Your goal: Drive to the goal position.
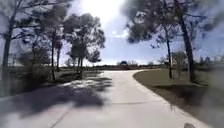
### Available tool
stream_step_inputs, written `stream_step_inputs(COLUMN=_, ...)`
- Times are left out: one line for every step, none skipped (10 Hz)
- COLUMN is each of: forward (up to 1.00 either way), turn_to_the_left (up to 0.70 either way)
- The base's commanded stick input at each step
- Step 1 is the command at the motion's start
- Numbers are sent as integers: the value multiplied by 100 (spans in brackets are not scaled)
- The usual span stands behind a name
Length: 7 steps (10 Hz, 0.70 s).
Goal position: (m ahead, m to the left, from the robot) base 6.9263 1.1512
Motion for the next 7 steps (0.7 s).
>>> stream_step_inputs(forward=85, turn_to_the_left=0)
stream_step_inputs(forward=85, turn_to_the_left=0)
stream_step_inputs(forward=85, turn_to_the_left=0)
stream_step_inputs(forward=85, turn_to_the_left=0)
stream_step_inputs(forward=85, turn_to_the_left=0)
stream_step_inputs(forward=85, turn_to_the_left=0)
stream_step_inputs(forward=85, turn_to_the_left=0)
